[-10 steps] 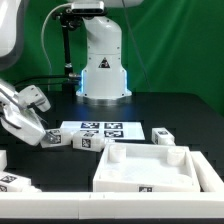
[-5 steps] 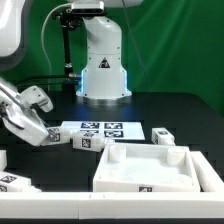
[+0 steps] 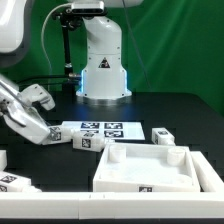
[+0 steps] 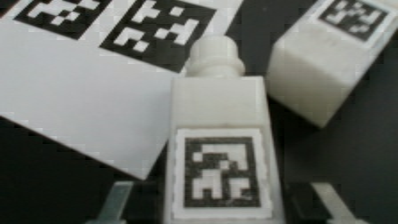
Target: Assemble one leg
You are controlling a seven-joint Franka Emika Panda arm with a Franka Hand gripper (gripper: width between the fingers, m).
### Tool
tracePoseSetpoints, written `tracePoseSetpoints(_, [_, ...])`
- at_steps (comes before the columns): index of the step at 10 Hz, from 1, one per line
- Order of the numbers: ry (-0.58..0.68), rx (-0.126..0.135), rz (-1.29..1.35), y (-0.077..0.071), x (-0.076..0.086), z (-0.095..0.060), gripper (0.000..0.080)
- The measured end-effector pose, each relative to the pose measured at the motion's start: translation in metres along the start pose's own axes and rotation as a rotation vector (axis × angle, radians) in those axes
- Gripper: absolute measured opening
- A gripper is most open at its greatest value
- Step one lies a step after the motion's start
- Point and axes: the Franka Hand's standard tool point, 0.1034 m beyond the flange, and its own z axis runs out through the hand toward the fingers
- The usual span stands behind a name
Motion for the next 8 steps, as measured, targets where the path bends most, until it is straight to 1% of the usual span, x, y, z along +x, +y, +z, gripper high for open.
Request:
tracePoseSetpoints(1, [0.046,-0.018,-0.072,-0.023,-0.030,-0.013,0.0285])
tracePoseSetpoints(2, [0.077,-0.031,-0.128,-0.038,-0.050,-0.022,0.0285])
tracePoseSetpoints(3, [0.071,-0.048,-0.137,-0.038,-0.051,-0.023,0.0285])
tracePoseSetpoints(4, [0.113,-0.042,-0.138,-0.041,-0.043,-0.023,0.0285])
tracePoseSetpoints(6, [0.249,-0.018,-0.173,-0.051,-0.044,-0.024,0.0285])
tracePoseSetpoints(7, [0.317,-0.016,-0.170,-0.062,-0.048,-0.027,0.0285])
tracePoseSetpoints(8, [0.420,-0.018,-0.229,-0.092,-0.064,-0.035,0.0285])
